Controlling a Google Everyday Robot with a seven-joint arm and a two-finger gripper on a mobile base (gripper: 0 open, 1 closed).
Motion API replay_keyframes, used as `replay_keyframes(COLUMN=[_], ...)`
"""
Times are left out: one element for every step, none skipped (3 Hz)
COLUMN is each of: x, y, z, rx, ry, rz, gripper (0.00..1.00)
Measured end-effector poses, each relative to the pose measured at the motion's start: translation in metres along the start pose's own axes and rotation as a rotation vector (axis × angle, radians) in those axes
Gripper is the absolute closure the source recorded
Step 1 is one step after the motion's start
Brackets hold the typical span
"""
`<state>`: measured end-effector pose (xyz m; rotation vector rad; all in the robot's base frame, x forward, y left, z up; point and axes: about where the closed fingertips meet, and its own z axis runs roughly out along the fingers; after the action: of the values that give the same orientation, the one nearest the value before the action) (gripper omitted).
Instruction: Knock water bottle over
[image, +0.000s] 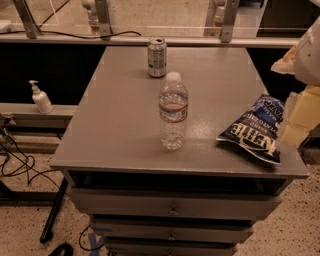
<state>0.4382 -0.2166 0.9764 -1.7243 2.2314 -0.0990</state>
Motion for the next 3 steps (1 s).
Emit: replay_keyframes(x=[0.0,0.003,-0.017], y=[0.0,-0.007,-0.014], z=[0.0,0.004,0.024], rx=[0.0,0.017,0.015], ry=[0.0,-0.08,-0.235], rz=[0.0,0.054,0.142], gripper=[0.0,0.0,0.0])
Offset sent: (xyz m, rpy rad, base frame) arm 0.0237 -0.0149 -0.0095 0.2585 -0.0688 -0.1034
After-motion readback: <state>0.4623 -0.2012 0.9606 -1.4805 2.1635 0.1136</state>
